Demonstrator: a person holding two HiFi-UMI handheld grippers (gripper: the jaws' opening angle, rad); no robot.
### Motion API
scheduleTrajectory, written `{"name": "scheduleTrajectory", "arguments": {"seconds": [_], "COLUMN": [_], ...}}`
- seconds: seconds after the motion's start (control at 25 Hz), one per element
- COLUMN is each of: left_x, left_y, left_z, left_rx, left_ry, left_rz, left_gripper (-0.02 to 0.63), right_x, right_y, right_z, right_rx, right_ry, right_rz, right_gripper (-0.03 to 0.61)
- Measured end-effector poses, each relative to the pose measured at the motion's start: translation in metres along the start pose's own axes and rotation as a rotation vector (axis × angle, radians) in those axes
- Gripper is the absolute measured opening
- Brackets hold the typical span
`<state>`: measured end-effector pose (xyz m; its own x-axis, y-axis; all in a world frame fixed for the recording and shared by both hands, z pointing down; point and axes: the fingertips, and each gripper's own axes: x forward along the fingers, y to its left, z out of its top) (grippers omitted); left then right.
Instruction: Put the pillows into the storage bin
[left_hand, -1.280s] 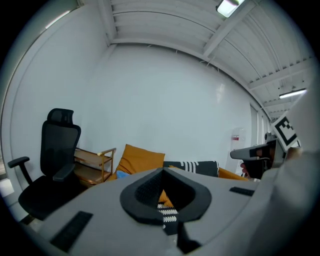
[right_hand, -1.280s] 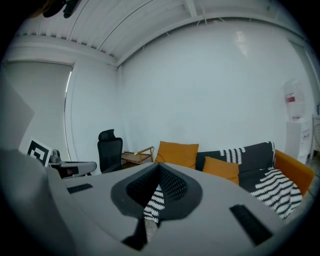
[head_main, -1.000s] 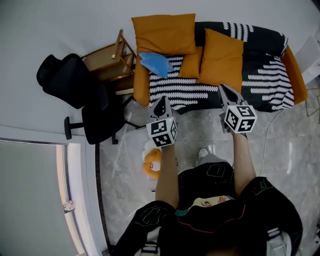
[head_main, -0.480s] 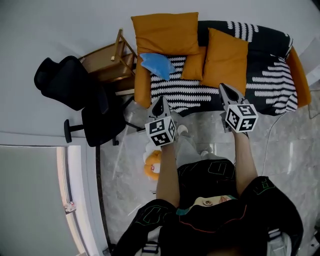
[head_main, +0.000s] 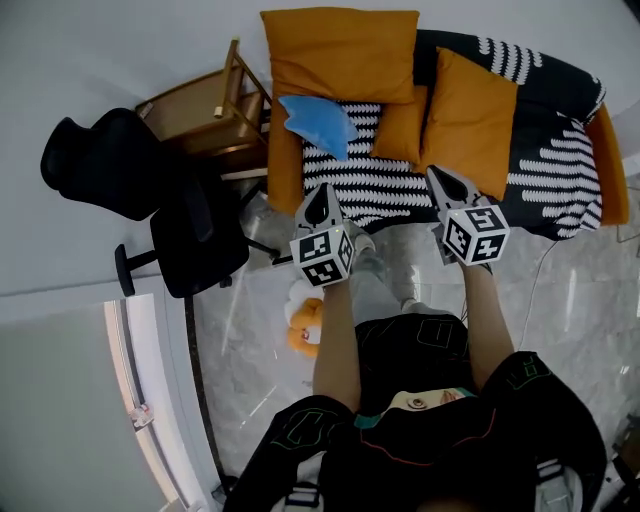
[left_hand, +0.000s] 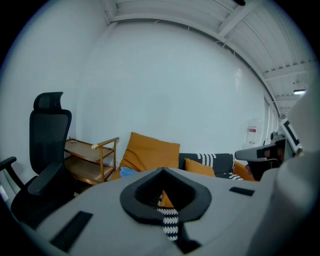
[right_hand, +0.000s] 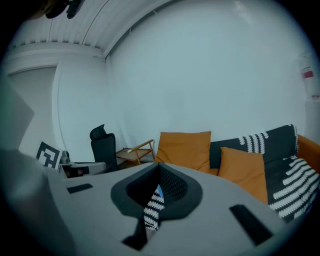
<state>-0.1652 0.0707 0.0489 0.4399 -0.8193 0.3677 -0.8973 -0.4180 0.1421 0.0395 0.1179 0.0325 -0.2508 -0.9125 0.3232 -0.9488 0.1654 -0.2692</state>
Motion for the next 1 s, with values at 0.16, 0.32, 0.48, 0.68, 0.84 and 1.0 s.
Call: {"name": "scheduleTrajectory", "arguments": {"seconds": [0.16,0.32,0.48,0.68,0.84,1.0], "left_x": [0.034,0.064,0.092,0.114,0.131,0.151], "left_y": [0.028,0.063,0.099,0.125,0.136,0.148], "left_z": [-0.016,-0.028,-0.033,-0.043,-0.047,-0.055], "left_rx": [-0.056,-0.103,-0.122,-0.158,-0.204,-0.187], "left_ry": [0.052,0.100,0.129,0.170,0.184,0.215], "left_rz": [-0.014,-0.029,-0.024,-0.041,-0.077,-0.093], "left_gripper": [-0.003,-0.003,-0.003,-0.003,-0.003,-0.003], "right_x": [0.054,0.110,0.158,0.192,0.209,0.220], "right_y": [0.010,0.023,0.042,0.053,0.055,0.052], "right_z": [-0.021,-0.031,-0.038,-0.054,-0.068,-0.086], "right_rx": [0.007,0.010,0.010,0.030,0.062,0.083], "right_ry": [0.096,0.176,0.225,0.281,0.315,0.344], "right_rz": [0.033,0.054,0.085,0.095,0.105,0.109], "right_gripper": [0.002,0.002,0.002,0.002,0.002,0.002]}}
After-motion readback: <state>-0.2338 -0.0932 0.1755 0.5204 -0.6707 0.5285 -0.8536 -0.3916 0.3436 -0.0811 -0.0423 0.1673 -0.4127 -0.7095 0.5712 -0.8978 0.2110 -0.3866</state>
